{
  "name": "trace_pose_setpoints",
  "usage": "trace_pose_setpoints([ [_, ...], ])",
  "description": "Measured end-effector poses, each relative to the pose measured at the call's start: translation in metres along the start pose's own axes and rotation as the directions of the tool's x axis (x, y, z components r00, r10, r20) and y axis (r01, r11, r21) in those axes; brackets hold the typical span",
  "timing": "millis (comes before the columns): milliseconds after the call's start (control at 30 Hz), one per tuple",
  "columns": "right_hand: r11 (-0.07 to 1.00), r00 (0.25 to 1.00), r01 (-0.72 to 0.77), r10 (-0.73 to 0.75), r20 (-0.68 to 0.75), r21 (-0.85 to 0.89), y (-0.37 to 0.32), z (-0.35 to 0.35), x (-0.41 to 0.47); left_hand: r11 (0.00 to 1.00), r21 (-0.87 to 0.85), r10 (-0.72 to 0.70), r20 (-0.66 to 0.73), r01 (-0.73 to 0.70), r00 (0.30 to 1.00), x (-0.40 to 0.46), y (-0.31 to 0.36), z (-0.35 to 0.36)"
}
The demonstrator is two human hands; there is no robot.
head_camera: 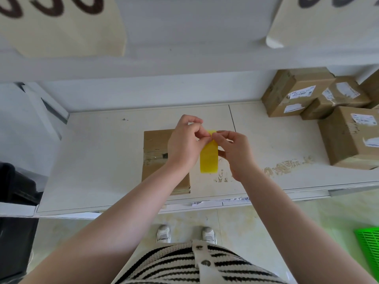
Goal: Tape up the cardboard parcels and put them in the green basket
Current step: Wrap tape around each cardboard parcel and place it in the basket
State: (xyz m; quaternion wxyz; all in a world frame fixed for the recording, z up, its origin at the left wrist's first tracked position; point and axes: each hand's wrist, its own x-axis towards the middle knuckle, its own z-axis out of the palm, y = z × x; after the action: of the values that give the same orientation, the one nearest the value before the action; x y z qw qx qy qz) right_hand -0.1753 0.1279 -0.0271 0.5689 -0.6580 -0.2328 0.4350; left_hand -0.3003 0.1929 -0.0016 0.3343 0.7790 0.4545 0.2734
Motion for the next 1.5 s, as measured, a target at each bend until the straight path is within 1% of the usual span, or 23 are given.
trace_pose_setpoints([
  [67, 0.997, 0.999, 0.039, -0.038, 0.008, -0.063, -0.001, -0.001, 0.001, 0.998, 0.062, 0.004, 0.006, -0.005, 1.000, 0.002, 0.001, 0.000],
  [167, 0.975, 0.994, 0.106, -0.107, 0.005, -0.197, -0.003, -0.001, 0.005, 0.990, -0.129, -0.052, 0.085, 0.063, 0.995, 0.005, 0.004, 0.000],
  [200, 0.969, 0.993, 0.113, -0.119, -0.012, -0.220, -0.004, -0.001, 0.006, 0.984, -0.154, -0.073, 0.099, 0.088, 0.992, 0.005, 0.005, 0.000],
  [233, 0.976, 0.992, 0.101, -0.113, -0.048, -0.195, -0.004, -0.003, 0.008, 0.977, -0.179, -0.102, 0.106, 0.120, 0.989, 0.005, 0.006, 0.000],
  [300, 0.998, 0.994, 0.059, -0.061, -0.096, -0.025, -0.006, -0.010, 0.012, 0.934, -0.291, -0.187, 0.104, 0.209, 0.977, 0.009, 0.005, -0.002],
  [333, 0.999, 0.993, 0.050, -0.052, -0.105, -0.020, -0.005, -0.016, 0.015, 0.890, -0.376, -0.235, 0.109, 0.259, 0.966, 0.010, 0.004, -0.005],
  [367, 0.991, 0.995, 0.033, -0.045, -0.094, -0.128, -0.004, -0.022, 0.017, 0.833, -0.461, -0.279, 0.126, 0.305, 0.952, 0.011, 0.004, -0.008],
  [433, 0.940, 0.998, -0.060, 0.064, 0.003, -0.337, 0.002, -0.030, 0.018, 0.719, -0.595, -0.323, 0.172, 0.360, 0.931, 0.011, 0.003, -0.012],
  [467, 0.934, 0.983, -0.138, 0.169, 0.069, -0.329, 0.005, -0.031, 0.017, 0.664, -0.647, -0.330, 0.197, 0.375, 0.923, 0.011, 0.003, -0.013],
  [533, 0.929, 0.910, -0.356, 0.369, 0.190, -0.099, 0.008, -0.027, 0.012, 0.586, -0.711, -0.335, 0.226, 0.390, 0.915, 0.010, 0.003, -0.013],
  [567, 0.902, 0.883, -0.431, 0.415, 0.218, 0.030, 0.008, -0.026, 0.010, 0.561, -0.730, -0.338, 0.229, 0.391, 0.913, 0.010, 0.002, -0.012],
  [600, 0.879, 0.874, -0.462, 0.427, 0.230, 0.123, 0.008, -0.025, 0.010, 0.539, -0.746, -0.343, 0.231, 0.391, 0.911, 0.011, 0.001, -0.012],
  [700, 0.875, 0.896, -0.427, 0.374, 0.241, 0.230, 0.012, -0.027, 0.009, 0.451, -0.794, -0.334, 0.274, 0.408, 0.902, 0.016, -0.005, -0.014],
  [800, 0.916, 0.915, -0.358, 0.306, 0.261, 0.180, 0.015, -0.030, 0.009, 0.394, -0.788, -0.357, 0.342, 0.472, 0.869, 0.022, -0.014, -0.016],
  [867, 0.929, 0.917, -0.341, 0.296, 0.267, 0.142, 0.016, -0.032, 0.009, 0.404, -0.765, -0.382, 0.357, 0.502, 0.852, 0.022, -0.023, -0.012],
  [900, 0.929, 0.919, -0.343, 0.301, 0.256, 0.141, 0.016, -0.032, 0.009, 0.441, -0.743, -0.390, 0.346, 0.503, 0.853, 0.021, -0.027, -0.009],
  [933, 0.927, 0.921, -0.347, 0.307, 0.238, 0.146, 0.017, -0.033, 0.009, 0.510, -0.708, -0.397, 0.310, 0.488, 0.864, 0.020, -0.031, -0.005],
  [1033, 0.924, 0.927, -0.360, 0.338, 0.162, 0.132, 0.020, -0.034, 0.010, 0.749, -0.545, -0.379, 0.116, 0.378, 0.918, 0.016, -0.043, 0.004],
  [1133, 0.900, 0.910, -0.413, 0.413, 0.030, 0.140, 0.025, -0.034, 0.012, 0.871, -0.380, -0.335, 0.000, 0.310, 0.942, 0.012, -0.056, 0.007],
  [1300, 0.839, 0.805, -0.488, 0.539, -0.249, 0.240, 0.049, -0.031, 0.018, 0.930, -0.197, -0.324, -0.034, 0.311, 0.945, 0.001, -0.081, -0.006],
  [1400, 0.839, 0.783, -0.495, 0.543, -0.305, 0.226, 0.066, -0.021, 0.019, 0.949, -0.055, -0.315, -0.104, 0.311, 0.943, -0.009, -0.094, -0.015],
  [1433, 0.854, 0.795, -0.490, 0.520, -0.311, 0.174, 0.071, -0.018, 0.019, 0.948, -0.023, -0.319, -0.140, 0.319, 0.937, -0.012, -0.097, -0.019],
  [1500, 0.867, 0.814, -0.496, 0.451, -0.366, -0.035, 0.075, -0.014, 0.020, 0.938, 0.004, -0.339, -0.202, 0.347, 0.919, -0.019, -0.104, -0.025],
])
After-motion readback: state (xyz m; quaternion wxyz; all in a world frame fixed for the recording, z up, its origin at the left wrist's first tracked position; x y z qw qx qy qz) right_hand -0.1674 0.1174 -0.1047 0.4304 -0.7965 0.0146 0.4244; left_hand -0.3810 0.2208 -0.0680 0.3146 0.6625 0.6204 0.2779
